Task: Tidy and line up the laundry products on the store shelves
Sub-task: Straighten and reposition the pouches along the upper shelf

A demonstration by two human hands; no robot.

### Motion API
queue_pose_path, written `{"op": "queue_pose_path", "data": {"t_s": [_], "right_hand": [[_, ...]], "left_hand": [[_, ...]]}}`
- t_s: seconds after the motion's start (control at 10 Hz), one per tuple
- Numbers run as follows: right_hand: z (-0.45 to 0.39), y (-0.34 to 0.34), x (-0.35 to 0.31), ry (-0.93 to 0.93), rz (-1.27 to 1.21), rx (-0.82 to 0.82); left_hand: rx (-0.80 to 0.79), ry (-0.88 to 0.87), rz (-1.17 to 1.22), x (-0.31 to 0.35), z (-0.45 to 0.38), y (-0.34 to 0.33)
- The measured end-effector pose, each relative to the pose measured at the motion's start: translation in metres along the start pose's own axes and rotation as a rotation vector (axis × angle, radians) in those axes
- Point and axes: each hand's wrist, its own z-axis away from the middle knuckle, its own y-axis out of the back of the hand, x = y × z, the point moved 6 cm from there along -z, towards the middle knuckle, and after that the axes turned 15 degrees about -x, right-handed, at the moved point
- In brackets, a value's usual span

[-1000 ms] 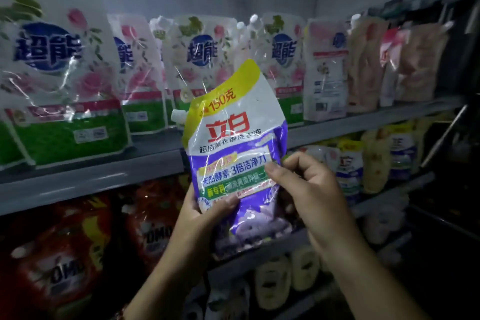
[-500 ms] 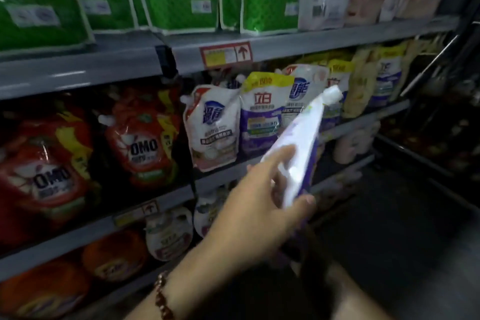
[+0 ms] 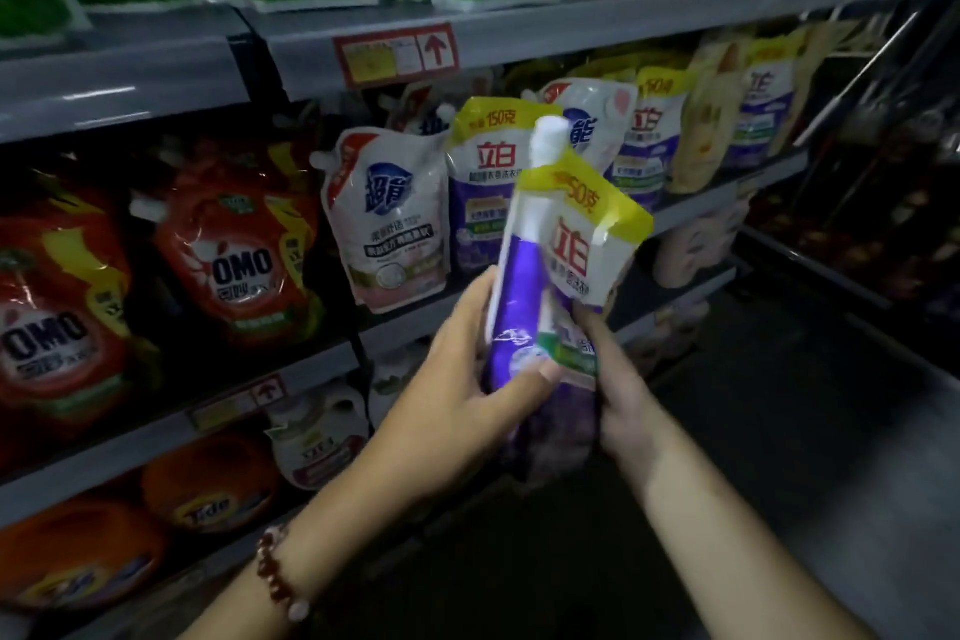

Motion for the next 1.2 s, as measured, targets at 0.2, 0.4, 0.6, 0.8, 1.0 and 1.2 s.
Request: {"op": "queue_pose_path", "data": {"t_s": [0.2,0.4,0.6,0.8,1.0,1.2], "right_hand": [[0.02,-0.025,-0.034,0.095,0.319,0.04],[0.05,-0.081,-0.045,0.002,1.047,0.003],[0.053,-0.081,-0.042,0.027,1.077,0.056],[0.055,-0.071,-0.045,0.109,0.886,-0.037],[0.058,-0.031,-0.046,0.146,0.71,0.043],[0.056,-0.011,-0.089,0.268,0.612,0.106]], "left_hand": [[0.035,0.071,0.569,-0.053,-0.013,0.003],[0.02,0.263,1.015,-0.093,-0.008,-0.006],[-0.054,0.301,1.218,-0.102,0.0,-0.024],[-0.042,0.241,1.242,-0.089,-0.009,-0.025],[0.142,0.151,0.788,-0.067,-0.015,-0.004],[0.207,-0.043,0.435,0.003,-0.057,0.022]]}}
